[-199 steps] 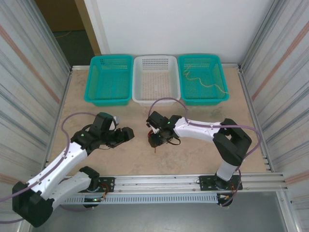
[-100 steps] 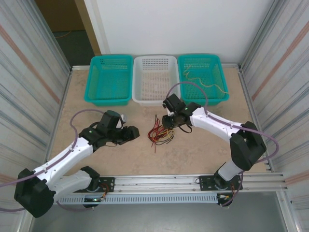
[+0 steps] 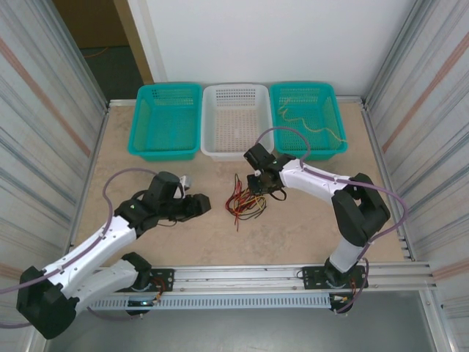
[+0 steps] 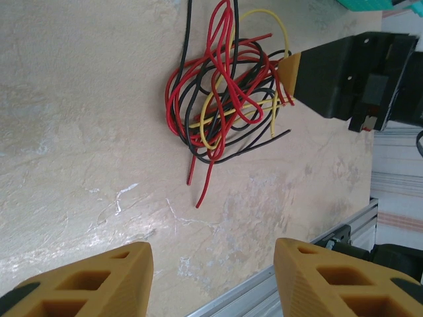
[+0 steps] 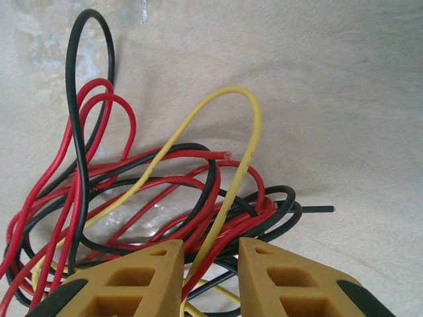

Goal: Untangle the cables

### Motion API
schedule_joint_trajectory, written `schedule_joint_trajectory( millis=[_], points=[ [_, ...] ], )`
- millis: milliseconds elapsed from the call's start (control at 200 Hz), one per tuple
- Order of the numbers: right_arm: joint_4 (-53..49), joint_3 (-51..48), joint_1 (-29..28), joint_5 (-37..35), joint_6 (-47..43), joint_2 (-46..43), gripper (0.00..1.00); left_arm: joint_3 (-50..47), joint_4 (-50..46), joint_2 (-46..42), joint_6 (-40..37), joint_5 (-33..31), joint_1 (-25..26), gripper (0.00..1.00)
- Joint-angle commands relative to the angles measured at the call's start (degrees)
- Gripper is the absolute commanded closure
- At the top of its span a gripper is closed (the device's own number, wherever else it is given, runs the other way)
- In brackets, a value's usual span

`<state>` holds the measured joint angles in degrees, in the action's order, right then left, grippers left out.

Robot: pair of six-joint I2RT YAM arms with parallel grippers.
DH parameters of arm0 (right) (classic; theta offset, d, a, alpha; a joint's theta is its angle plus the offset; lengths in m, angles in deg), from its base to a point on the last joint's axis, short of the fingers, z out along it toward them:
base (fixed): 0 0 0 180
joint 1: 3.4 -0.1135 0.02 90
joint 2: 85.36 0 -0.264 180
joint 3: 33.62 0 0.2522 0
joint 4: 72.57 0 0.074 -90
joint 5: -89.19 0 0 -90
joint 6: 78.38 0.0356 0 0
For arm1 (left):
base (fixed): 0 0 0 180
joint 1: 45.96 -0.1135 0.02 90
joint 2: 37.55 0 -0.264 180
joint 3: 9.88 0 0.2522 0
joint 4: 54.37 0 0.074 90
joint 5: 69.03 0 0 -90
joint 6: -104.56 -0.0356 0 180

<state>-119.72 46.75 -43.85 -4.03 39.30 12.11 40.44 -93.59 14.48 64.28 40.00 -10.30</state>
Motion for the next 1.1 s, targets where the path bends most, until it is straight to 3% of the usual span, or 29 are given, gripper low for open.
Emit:
schedule_joint_trajectory(
  millis=[0, 110, 180, 331, 476, 606, 686, 787, 947, 1097],
  points=[
    [-1.9, 2.2, -0.1, -1.6, 1.6, -1.0, 0.7, -1.3, 0.3, -1.3, 1.3, -0.2, 0.4, 0.48],
    [-1.8, 2.2, 0.1, -1.8, 1.4, -2.3, 0.59, -1.9, 1.2, -1.2, 0.8, -0.3, 0.5, 0.47],
    [-2.8, 3.4, 0.4, -1.6, 0.5, -0.7, 0.58, -1.5, 1.3, -0.3, 0.5, -0.3, 0.5, 0.47],
    [-3.6, 5.7, 1.3, -1.5, -1.2, 4.2, 0.74, -0.5, 1.8, 0.9, 0.0, 0.0, 0.6, 0.47],
    [-2.4, 6.6, 1.9, -0.4, -1.6, 5.8, 0.77, -0.3, 1.7, 1.1, -0.5, 0.0, 0.6, 0.46],
    [-2.5, 6.7, 1.8, -0.4, -1.3, 6.0, 0.73, -0.9, 3.3, 1.1, 0.1, 0.3, 0.6, 0.44],
    [-1.7, 6.0, 1.6, 1.4, -1.5, 5.8, 0.86, -0.9, 3.9, 1.6, 0.3, 0.4, 0.6, 0.43],
    [-1.0, 4.8, -0.3, -0.6, -2.1, 2.8, 1.0, -0.9, 5.5, 2.9, 0.3, 1.0, 0.7, 0.35],
    [-1.6, 4.4, -3.6, -2.1, -2.6, -6.7, 1.0, -0.3, 11.7, 6.6, 0.4, 2.1, 1.9, 0.2],
    [0.2, 3.6, -6.2, 1.2, -2.8, -15.9, 1.0, 2.4, 18.5, 12.0, 0.1, 3.6, 2.4, 0.13]
  ],
)
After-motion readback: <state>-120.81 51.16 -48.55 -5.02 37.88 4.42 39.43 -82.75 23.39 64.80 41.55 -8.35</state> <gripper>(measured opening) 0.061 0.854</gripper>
